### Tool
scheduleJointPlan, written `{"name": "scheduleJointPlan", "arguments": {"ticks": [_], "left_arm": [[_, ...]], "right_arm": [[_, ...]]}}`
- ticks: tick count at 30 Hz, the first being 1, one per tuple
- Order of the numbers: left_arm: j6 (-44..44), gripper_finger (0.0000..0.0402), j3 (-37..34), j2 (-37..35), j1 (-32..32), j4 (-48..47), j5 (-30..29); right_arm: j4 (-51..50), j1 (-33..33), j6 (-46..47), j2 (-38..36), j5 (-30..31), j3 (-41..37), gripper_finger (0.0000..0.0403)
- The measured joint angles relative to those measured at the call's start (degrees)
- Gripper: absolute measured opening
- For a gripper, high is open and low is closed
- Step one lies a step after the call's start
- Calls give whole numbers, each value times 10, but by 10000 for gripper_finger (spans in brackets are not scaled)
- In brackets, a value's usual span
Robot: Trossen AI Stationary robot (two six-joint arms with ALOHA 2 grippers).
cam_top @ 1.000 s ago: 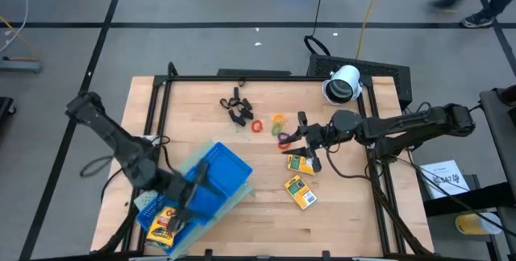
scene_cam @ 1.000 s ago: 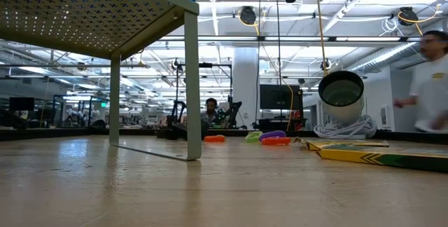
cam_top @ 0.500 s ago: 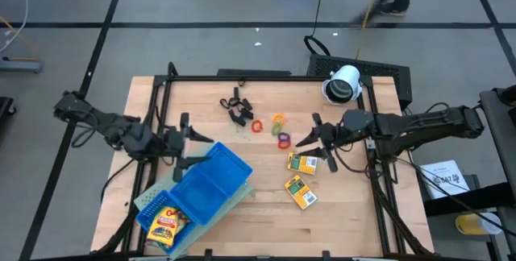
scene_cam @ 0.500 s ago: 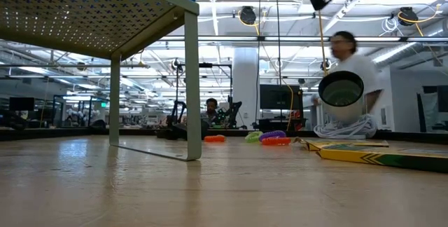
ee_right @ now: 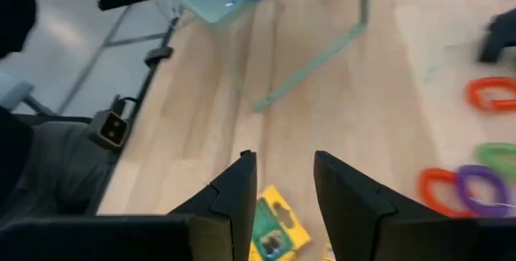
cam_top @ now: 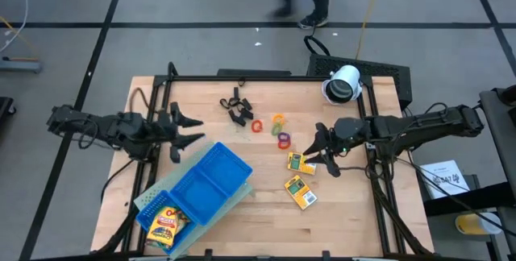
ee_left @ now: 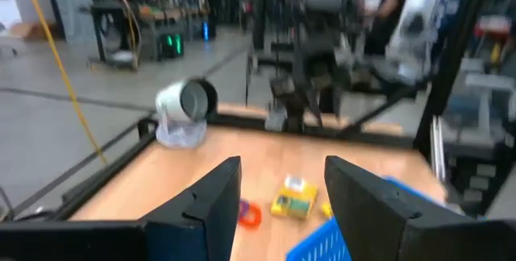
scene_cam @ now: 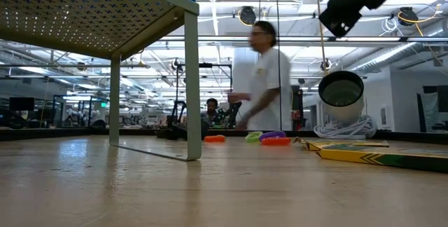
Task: Pick & Place Office Desk Supplies
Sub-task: Put the yellow crayon box into the bottom blue basket on the shelf
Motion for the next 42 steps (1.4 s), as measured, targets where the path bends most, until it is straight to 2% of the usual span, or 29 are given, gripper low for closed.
{"name": "scheduleJointPlan", "arguments": {"ticks": [3, 5, 7, 9, 15, 19, 23, 26, 31, 39, 42], "left_arm": [[1, 186, -29, -42, 7, 17, 16], [-9, 187, -46, -62, 7, 30, 19], [-33, 186, -60, -72, 7, 32, 19], [-62, 186, -71, -71, 7, 34, 20], [-130, 186, -89, -47, 7, 27, 23], [-144, 186, -89, -17, 7, 27, 23], [-159, 187, -89, 11, 7, 28, 23], [-168, 186, -89, 29, 7, 29, 23], [-169, 186, -89, 43, 7, 30, 23], [-162, 186, -89, 35, 6, 52, 23], [-135, 187, -89, 23, 3, 72, 24]], "right_arm": [[102, 21, 22, 6, 0, -58, 114], [208, 33, 39, 19, 0, -109, 114], [315, 41, 55, 42, -1, -157, 114], [374, 44, 78, 71, -3, -184, 114], [367, 43, 96, 171, -2, -175, 137], [329, 39, 95, 232, -5, -151, 156], [288, 34, 109, 266, -41, -139, 161], [283, 34, 134, 277, -66, -138, 159], [272, 34, 153, 286, -63, -138, 151], [242, 32, 175, 289, -65, -137, 155], [236, 23, 186, 275, -92, -138, 163]]}}
